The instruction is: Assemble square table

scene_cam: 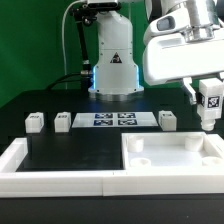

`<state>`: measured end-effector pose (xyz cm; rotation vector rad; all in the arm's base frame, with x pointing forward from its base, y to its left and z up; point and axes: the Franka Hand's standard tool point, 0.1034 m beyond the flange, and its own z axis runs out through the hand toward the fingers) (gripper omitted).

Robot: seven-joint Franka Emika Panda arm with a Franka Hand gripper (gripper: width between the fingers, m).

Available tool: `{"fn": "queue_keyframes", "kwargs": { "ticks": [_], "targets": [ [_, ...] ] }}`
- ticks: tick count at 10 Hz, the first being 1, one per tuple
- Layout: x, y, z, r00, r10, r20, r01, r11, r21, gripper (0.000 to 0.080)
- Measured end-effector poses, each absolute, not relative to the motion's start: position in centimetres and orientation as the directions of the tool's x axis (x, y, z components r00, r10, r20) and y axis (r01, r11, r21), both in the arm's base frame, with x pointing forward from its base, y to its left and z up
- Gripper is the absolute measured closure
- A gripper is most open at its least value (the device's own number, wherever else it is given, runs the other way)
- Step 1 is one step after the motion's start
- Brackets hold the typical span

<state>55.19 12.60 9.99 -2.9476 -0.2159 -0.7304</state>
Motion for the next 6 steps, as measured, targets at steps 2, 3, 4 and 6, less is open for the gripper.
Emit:
{"fn": "queue_keyframes", "kwargs": {
  "ticks": [2,3,4,6],
  "targets": [
    [55.6,12.4,9.7,0.864,0.152,0.480,0.194,-0.980,-0.038,0.0509],
    [55.5,12.4,9.7,0.864,0.153,0.479,0.194,-0.980,-0.038,0.0509],
    [55.5,12.3,9.6,0.865,0.153,0.479,0.194,-0.980,-0.038,0.0509],
    [56.6,11.6,9.4,0.862,0.173,0.476,0.210,-0.977,-0.025,0.0509]
  ]
}}
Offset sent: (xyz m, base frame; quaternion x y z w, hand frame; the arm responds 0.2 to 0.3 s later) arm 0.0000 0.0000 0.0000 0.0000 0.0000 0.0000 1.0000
